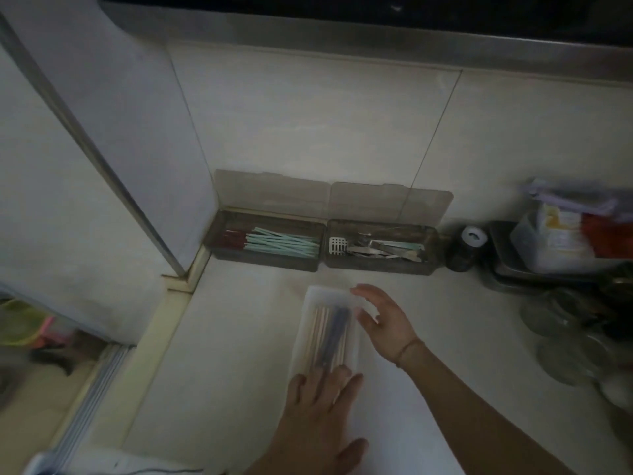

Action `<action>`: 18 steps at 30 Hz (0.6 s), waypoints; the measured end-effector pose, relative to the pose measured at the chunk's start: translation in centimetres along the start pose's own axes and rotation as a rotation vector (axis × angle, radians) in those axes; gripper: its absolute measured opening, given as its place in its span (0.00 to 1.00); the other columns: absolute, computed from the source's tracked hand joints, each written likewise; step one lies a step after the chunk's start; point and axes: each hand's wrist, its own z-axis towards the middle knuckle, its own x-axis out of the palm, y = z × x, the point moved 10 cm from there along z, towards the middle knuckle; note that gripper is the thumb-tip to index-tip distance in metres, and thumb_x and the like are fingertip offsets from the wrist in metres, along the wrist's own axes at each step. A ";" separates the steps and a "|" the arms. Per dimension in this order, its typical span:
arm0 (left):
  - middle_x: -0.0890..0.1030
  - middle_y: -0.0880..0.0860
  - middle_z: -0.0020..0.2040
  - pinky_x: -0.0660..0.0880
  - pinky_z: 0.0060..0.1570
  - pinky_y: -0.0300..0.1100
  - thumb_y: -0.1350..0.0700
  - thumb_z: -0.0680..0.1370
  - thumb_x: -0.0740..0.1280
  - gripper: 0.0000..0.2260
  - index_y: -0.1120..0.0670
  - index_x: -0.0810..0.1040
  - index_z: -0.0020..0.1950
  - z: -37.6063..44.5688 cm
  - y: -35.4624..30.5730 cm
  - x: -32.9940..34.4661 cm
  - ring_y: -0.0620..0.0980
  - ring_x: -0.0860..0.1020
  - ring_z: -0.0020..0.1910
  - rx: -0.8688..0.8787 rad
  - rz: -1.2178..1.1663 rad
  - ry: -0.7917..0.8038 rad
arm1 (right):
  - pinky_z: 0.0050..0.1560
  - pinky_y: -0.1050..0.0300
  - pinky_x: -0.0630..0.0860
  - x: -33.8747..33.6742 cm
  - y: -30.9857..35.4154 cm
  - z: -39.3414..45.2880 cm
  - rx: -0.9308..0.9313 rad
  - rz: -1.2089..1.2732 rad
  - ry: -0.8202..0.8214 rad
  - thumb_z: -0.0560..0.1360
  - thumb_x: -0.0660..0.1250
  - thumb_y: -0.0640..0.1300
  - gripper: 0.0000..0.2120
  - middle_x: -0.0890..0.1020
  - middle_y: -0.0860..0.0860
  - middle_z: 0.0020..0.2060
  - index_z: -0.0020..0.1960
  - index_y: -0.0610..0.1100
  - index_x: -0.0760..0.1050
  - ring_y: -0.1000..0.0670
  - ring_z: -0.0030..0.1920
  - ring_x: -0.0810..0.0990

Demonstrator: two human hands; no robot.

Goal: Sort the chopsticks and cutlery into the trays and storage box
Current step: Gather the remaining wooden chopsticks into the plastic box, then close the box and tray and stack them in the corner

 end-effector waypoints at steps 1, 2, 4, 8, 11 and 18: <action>0.74 0.49 0.65 0.66 0.54 0.51 0.30 0.63 0.65 0.40 0.49 0.72 0.70 0.1 0.0 -0.2 0.55 0.73 0.58 -0.003 0.028 -0.016 | 0.70 0.57 0.63 0.6 0.0 0.5 -0.032 -0.019 0.043 0.79 0.63 0.45 0.16 0.70 0.57 0.63 0.65 0.54 0.69 0.56 0.64 0.68; 0.74 0.49 0.65 0.65 0.53 0.50 0.31 0.62 0.65 0.40 0.50 0.72 0.70 0.1 0.0 -0.3 0.55 0.73 0.57 -0.007 0.050 -0.029 | 0.71 0.58 0.62 1.1 -0.1 0.8 -0.041 -0.008 0.070 0.78 0.63 0.43 0.16 0.71 0.56 0.62 0.64 0.55 0.68 0.55 0.64 0.68; 0.74 0.49 0.64 0.64 0.54 0.50 0.31 0.61 0.65 0.41 0.51 0.71 0.70 0.2 -0.3 -0.6 0.55 0.74 0.57 -0.006 0.081 -0.076 | 0.69 0.65 0.62 1.5 -0.5 0.9 -0.037 0.054 0.083 0.78 0.63 0.39 0.17 0.72 0.55 0.62 0.63 0.55 0.68 0.54 0.64 0.70; 0.74 0.49 0.65 0.65 0.55 0.49 0.33 0.61 0.65 0.42 0.51 0.71 0.71 0.2 -0.2 -0.6 0.54 0.74 0.59 0.009 0.110 -0.122 | 0.63 0.68 0.66 1.7 -0.8 0.6 -0.020 0.176 0.057 0.79 0.62 0.38 0.16 0.73 0.54 0.61 0.62 0.56 0.70 0.54 0.62 0.72; 0.77 0.48 0.63 0.66 0.60 0.54 0.41 0.60 0.63 0.36 0.49 0.75 0.69 0.0 0.4 -1.2 0.54 0.75 0.59 0.019 0.129 -0.136 | 0.56 0.63 0.70 0.7 -0.9 0.2 -0.034 0.100 -0.014 0.77 0.64 0.39 0.18 0.74 0.55 0.59 0.60 0.59 0.70 0.54 0.52 0.74; 0.76 0.45 0.65 0.60 0.66 0.51 0.56 0.54 0.66 0.37 0.41 0.76 0.64 -1.8 9.6 -4.9 0.50 0.69 0.67 -0.193 0.042 -0.140 | 0.44 0.63 0.73 -0.8 -1.0 -6.1 -0.079 -0.115 -0.183 0.69 0.61 0.56 0.20 0.75 0.60 0.43 0.61 0.56 0.73 0.57 0.41 0.73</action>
